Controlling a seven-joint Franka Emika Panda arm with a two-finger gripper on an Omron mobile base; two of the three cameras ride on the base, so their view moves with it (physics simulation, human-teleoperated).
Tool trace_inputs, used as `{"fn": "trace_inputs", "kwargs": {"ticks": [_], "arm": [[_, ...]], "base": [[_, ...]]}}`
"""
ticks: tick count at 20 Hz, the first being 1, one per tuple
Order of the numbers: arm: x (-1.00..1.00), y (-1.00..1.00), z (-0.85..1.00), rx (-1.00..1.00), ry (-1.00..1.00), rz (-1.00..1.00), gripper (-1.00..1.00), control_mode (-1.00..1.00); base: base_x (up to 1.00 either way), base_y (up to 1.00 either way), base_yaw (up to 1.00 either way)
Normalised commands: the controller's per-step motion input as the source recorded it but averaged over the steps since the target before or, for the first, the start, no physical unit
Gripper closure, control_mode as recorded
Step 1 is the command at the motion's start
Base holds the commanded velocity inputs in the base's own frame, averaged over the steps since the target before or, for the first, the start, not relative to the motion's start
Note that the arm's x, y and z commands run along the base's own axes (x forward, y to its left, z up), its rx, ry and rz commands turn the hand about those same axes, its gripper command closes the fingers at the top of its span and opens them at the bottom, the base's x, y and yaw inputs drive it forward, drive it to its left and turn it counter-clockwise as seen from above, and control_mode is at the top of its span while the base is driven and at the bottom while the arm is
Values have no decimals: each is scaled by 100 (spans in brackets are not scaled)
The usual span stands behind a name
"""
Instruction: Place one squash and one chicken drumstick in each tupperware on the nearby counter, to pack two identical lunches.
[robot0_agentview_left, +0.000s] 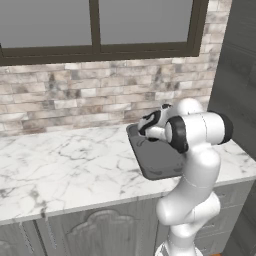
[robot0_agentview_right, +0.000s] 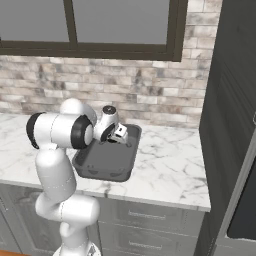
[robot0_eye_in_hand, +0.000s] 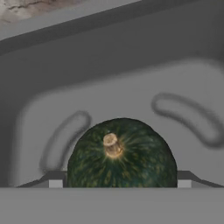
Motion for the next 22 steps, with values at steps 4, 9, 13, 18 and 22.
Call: {"fn": "trace_inputs", "kwargs": {"ticks": [4, 9, 13, 18, 22], "arm": [[29, 0, -4, 0, 0, 0, -100, -100], [21, 0, -3, 0, 0, 0, -100, -100], [-19, -1, 25, 0, 0, 0, -100, -100], [-87, -4, 75, 0, 0, 0, -100, -100], [-100, -1, 75, -4, 3, 1, -100, -100]], "base": [[0, 0, 0], [0, 0, 0], [0, 0, 0], [0, 0, 0], [0, 0, 0]]}}
